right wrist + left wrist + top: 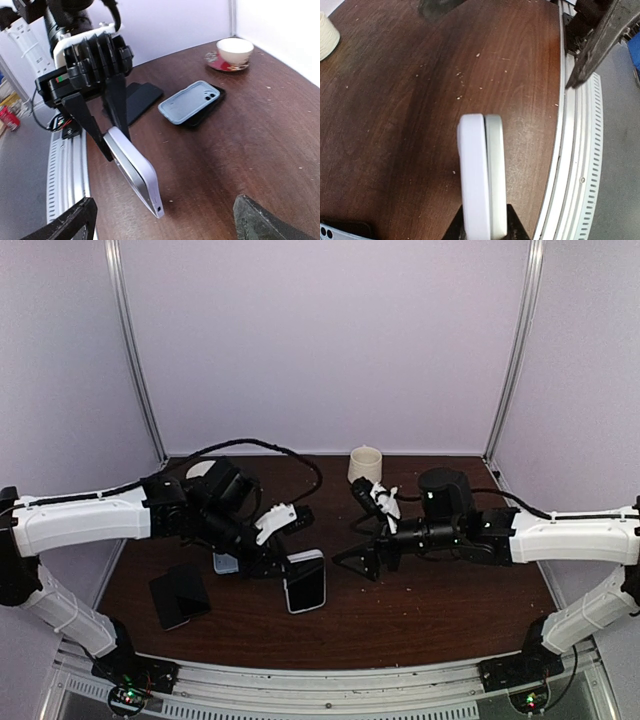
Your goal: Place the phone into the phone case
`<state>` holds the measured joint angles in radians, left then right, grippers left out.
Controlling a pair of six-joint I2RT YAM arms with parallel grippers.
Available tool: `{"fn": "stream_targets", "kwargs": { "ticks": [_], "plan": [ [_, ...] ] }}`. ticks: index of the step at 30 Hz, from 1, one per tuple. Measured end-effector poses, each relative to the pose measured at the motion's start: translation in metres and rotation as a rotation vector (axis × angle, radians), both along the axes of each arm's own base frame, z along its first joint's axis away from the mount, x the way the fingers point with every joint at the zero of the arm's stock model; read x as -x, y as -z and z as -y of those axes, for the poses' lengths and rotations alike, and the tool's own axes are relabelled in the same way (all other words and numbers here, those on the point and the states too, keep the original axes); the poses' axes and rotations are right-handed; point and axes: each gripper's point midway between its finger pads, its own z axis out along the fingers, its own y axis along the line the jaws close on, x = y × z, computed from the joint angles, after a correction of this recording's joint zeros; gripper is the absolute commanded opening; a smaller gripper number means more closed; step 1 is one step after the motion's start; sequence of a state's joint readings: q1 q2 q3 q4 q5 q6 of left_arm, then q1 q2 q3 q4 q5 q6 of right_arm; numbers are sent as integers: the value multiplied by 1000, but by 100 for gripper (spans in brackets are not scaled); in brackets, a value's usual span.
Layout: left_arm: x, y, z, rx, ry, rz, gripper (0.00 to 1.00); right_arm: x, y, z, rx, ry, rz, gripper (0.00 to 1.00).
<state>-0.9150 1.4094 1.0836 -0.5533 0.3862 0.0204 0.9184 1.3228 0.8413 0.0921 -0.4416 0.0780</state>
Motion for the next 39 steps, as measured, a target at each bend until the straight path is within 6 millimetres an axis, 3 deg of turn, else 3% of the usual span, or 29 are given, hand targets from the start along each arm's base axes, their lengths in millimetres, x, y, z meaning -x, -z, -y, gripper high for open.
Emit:
{"fn": "stream_targets", "kwargs": {
  "ticks": [4,8,17,21,26,30,39],
  "plan": [
    [16,-1,8,9,96,65,0,21,2,-12,-26,-140,-1,82],
    [20,6,2,6,128,118,0,27,4,-20,-45,-212,21,72],
    [19,32,-10,-40,149,172,0,35,19,-33,-83,-269,132,78],
    [19,28,-9,-18,158,201,0,50,36,-39,-98,-311,186,76],
    [21,16,-8,26,174,239,0,50,50,-48,-88,-328,245,71],
    [22,12,-6,45,191,248,0,43,53,-53,-94,-312,294,60],
    [25,11,-5,54,210,249,0,42,51,-57,-98,-326,326,20]
  ]
}}
